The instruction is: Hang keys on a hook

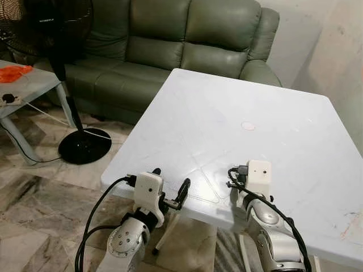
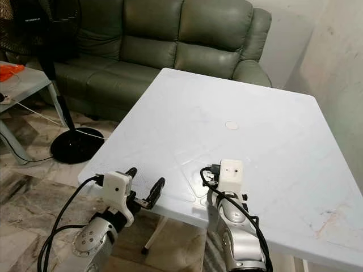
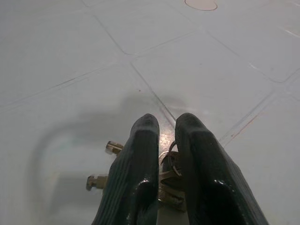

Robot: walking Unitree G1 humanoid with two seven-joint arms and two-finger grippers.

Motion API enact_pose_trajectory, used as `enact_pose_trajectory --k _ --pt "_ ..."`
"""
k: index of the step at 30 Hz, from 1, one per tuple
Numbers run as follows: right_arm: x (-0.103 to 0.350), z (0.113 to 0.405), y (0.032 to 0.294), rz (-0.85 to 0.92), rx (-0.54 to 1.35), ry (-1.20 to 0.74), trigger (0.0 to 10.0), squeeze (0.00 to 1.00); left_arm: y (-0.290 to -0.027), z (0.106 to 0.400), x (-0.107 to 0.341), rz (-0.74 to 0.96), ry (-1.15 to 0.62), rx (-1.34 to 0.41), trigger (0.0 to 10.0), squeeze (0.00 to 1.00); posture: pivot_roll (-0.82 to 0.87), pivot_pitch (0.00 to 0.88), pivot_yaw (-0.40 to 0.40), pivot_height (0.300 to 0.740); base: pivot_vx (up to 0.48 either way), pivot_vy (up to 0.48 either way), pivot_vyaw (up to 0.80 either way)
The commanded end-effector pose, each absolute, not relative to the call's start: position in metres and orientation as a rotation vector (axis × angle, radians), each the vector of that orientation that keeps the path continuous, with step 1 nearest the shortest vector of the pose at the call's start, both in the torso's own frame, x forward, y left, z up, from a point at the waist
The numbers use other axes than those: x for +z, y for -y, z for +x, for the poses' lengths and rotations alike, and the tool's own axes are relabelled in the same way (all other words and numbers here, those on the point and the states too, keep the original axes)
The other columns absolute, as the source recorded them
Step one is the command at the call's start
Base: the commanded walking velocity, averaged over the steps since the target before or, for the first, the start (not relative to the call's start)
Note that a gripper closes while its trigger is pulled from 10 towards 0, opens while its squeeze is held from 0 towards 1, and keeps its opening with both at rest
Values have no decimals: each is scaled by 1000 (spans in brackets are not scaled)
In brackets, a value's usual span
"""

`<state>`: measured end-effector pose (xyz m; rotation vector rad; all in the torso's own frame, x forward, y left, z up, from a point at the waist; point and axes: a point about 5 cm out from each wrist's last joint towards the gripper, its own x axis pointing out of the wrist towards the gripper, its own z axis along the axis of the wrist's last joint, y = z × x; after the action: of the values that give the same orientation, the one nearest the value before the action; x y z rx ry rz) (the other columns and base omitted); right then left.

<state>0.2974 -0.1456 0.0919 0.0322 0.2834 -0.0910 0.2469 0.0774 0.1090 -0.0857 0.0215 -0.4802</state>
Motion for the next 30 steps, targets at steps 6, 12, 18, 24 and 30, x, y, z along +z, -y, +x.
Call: enact_pose_trajectory --k 6,12,18,24,30 --pt "98 299 157 19 -157 -234 10000 0 -75 247 112 -83 -17 -498 10000 0 52 56 -81 740 0 0 0" --pt "102 301 161 24 -181 -211 10000 0 -74 246 112 -90 -18 -495 10000 0 54 56 -82 740 0 0 0" --pt "102 300 153 58 -111 -201 10000 0 -75 246 112 -91 -17 -490 10000 0 59 51 -83 740 0 0 0" --pt "97 296 141 56 -37 -217 10000 0 -75 247 112 -92 -16 -488 10000 0 60 47 -82 740 0 0 0" --pt "93 294 135 45 -30 -238 10000 0 -75 247 113 -96 -11 -491 10000 0 61 43 -81 740 0 0 0"
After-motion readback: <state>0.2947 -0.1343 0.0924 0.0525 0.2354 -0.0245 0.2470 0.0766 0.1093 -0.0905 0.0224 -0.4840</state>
